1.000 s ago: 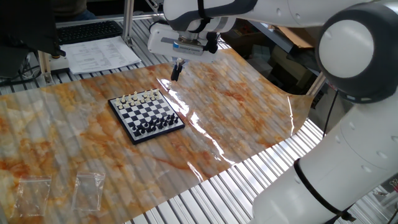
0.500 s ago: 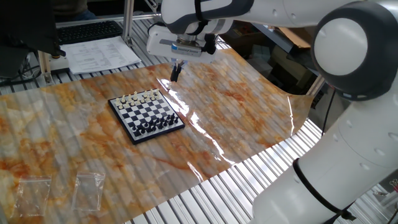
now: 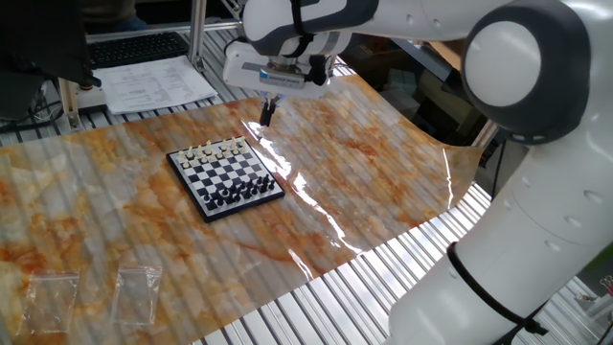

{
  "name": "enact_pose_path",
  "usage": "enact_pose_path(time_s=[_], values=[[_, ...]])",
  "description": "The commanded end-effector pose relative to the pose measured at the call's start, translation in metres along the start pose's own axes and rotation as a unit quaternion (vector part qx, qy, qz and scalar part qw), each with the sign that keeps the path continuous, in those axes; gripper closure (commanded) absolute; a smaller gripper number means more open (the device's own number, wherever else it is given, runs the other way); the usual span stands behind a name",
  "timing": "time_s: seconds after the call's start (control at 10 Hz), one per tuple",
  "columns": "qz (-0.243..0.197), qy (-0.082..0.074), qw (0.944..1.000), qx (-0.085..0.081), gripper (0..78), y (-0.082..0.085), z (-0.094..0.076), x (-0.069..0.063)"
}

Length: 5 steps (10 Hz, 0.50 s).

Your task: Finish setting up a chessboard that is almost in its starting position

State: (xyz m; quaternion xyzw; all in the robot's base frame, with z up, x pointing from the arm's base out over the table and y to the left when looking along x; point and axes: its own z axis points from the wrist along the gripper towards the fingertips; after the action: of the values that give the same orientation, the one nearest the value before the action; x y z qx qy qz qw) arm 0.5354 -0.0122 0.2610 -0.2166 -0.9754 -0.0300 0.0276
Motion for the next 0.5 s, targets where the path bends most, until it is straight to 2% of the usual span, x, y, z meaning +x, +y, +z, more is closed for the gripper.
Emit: enact_pose_path(time_s=[0.1,0.5], values=[[0.016,-0.004,0.9999,0.004,77.6,0.0007,0.0037,-0.0008],[0.022,-0.006,0.9997,0.004,77.6,-0.0032,0.0068,0.0073]])
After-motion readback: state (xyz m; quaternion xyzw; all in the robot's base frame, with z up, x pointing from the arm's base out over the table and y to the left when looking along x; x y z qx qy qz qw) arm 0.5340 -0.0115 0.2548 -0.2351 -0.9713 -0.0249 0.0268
